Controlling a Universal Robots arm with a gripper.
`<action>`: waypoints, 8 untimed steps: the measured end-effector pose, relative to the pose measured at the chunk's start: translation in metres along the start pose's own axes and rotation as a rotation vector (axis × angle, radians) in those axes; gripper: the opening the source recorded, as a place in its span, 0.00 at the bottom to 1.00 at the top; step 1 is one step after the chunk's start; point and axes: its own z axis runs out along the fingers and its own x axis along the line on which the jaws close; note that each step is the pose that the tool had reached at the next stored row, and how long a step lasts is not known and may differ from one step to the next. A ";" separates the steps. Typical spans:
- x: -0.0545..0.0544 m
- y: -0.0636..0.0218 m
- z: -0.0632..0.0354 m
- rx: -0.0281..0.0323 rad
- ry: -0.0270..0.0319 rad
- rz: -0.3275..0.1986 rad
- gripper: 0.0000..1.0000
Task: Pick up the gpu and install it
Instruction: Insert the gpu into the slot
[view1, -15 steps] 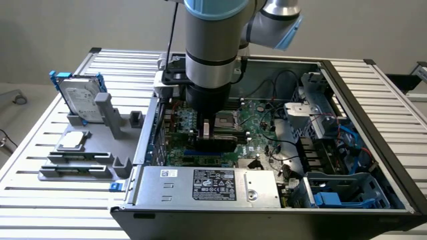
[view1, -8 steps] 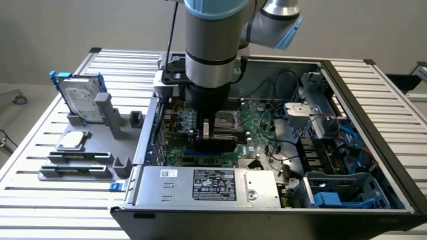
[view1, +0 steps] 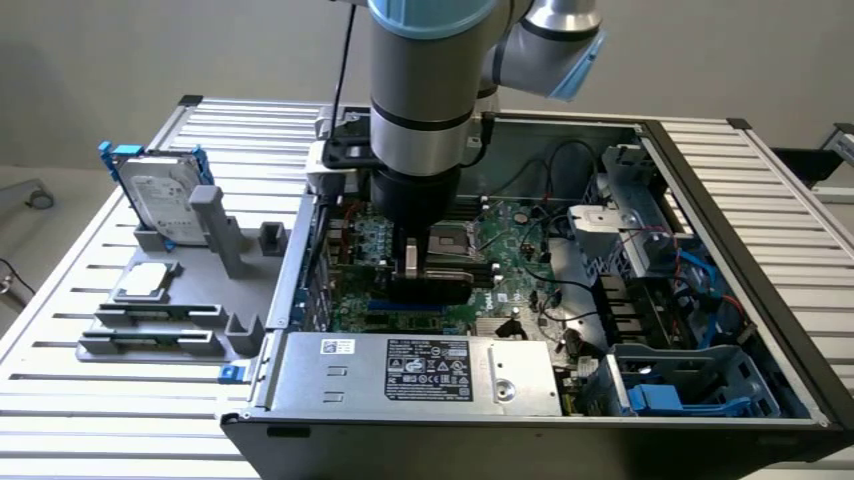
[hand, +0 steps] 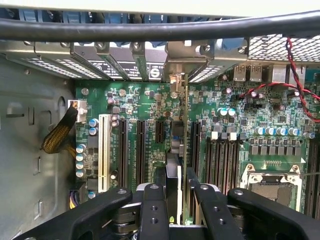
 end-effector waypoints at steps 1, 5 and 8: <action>0.000 0.0000 0.0001 -0.0001 -0.0001 0.000 0.26; 0.001 0.0000 0.0008 -0.0002 -0.0001 0.000 0.26; 0.001 0.0000 0.0015 -0.0004 0.0000 0.000 0.26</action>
